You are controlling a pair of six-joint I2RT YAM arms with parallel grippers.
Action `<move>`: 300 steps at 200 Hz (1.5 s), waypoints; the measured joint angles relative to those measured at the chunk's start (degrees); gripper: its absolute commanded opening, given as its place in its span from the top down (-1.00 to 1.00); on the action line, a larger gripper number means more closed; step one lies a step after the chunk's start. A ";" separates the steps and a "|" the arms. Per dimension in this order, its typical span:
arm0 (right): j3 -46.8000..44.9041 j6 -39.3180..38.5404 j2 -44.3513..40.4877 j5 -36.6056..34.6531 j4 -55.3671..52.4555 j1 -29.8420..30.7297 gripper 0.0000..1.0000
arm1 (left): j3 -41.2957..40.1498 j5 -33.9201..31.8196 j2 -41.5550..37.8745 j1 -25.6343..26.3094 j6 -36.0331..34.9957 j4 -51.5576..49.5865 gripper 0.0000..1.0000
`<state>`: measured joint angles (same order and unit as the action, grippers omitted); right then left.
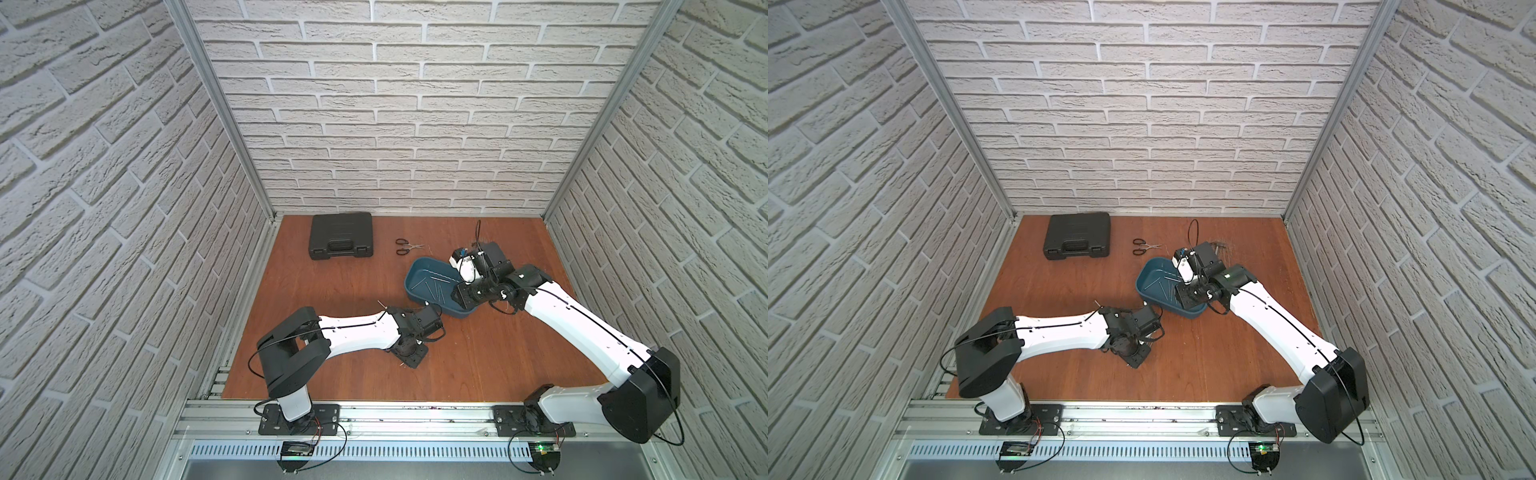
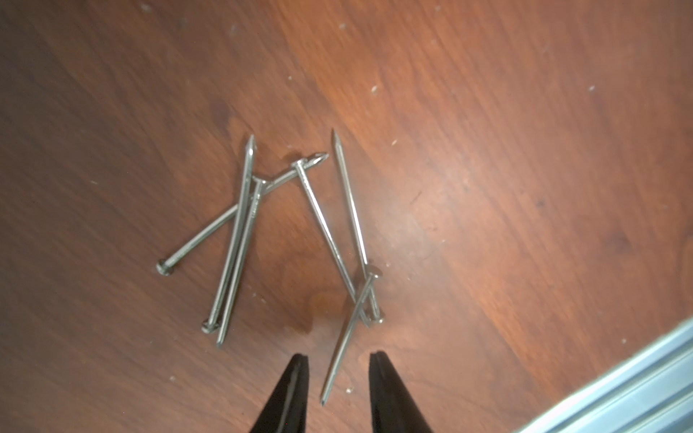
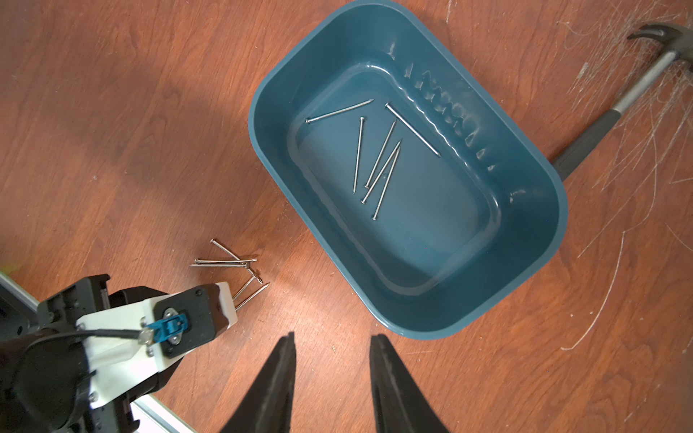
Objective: Put the nails on the desktop into the storage box
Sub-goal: Pick up the nail from the center of the board.
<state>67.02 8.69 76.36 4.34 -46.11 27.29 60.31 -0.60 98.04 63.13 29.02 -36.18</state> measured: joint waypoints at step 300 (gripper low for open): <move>-3.72 0.15 -2.45 -1.18 -0.37 0.00 0.25 | -0.92 -0.28 1.81 0.00 -0.35 0.20 1.00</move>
<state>63.31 8.84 73.91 3.16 -46.48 27.29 59.40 -0.89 99.85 63.13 28.67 -35.99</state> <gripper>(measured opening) 0.372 0.064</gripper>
